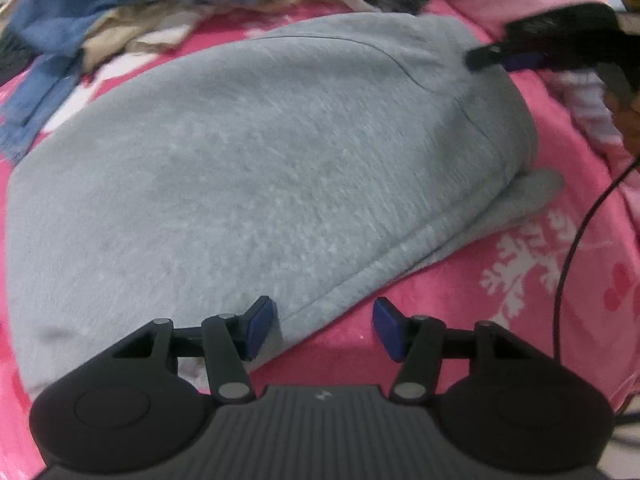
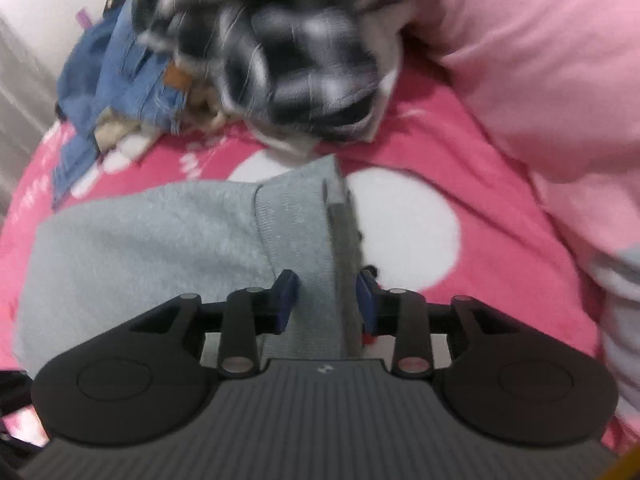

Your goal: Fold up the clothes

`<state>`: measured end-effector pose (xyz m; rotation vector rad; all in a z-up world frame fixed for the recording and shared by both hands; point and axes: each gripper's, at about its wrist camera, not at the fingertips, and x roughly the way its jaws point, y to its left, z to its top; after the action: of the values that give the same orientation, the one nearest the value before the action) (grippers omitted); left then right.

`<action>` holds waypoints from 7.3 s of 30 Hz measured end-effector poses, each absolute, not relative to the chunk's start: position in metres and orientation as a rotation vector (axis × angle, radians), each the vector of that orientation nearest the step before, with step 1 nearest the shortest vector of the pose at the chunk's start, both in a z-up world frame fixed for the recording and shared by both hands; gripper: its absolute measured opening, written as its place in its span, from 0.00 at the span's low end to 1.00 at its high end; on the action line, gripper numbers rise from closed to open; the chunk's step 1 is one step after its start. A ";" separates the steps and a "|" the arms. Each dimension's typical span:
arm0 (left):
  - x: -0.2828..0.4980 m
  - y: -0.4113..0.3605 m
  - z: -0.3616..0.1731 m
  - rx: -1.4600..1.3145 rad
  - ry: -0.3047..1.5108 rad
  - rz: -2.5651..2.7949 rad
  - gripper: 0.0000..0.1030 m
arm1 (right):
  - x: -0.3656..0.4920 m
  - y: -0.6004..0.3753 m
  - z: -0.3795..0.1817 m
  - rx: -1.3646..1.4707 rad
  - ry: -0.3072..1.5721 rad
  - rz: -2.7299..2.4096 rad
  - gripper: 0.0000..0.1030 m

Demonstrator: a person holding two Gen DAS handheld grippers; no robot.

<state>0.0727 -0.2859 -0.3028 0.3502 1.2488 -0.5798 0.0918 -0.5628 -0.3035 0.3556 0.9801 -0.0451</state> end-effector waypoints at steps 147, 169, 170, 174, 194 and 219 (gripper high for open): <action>0.207 -0.033 -0.320 -0.163 1.267 -0.510 0.11 | 0.205 -0.348 -0.344 0.231 0.875 -0.152 0.36; 0.136 -0.282 -0.219 -0.122 0.997 -0.752 0.11 | 0.022 -0.522 -0.290 0.687 0.838 -0.168 0.39; 0.132 -0.303 -0.226 -0.118 1.010 -0.791 0.11 | 0.013 -0.537 -0.287 0.706 0.822 -0.192 0.39; 0.115 -0.369 -0.279 0.002 1.102 -0.825 0.11 | -0.002 -0.573 -0.284 0.762 0.782 -0.231 0.39; 0.079 -0.420 -0.303 0.020 1.085 -0.721 0.26 | -0.002 -0.621 -0.301 0.855 0.777 -0.218 0.41; 0.084 -0.251 -0.274 -0.045 1.200 -0.374 0.41 | 0.013 -0.604 -0.291 0.686 0.950 0.033 0.36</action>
<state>0.0836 -0.2511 -0.2737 -0.0449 1.2004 -0.3740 0.0127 -0.6038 -0.2910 0.6860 0.9500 0.0334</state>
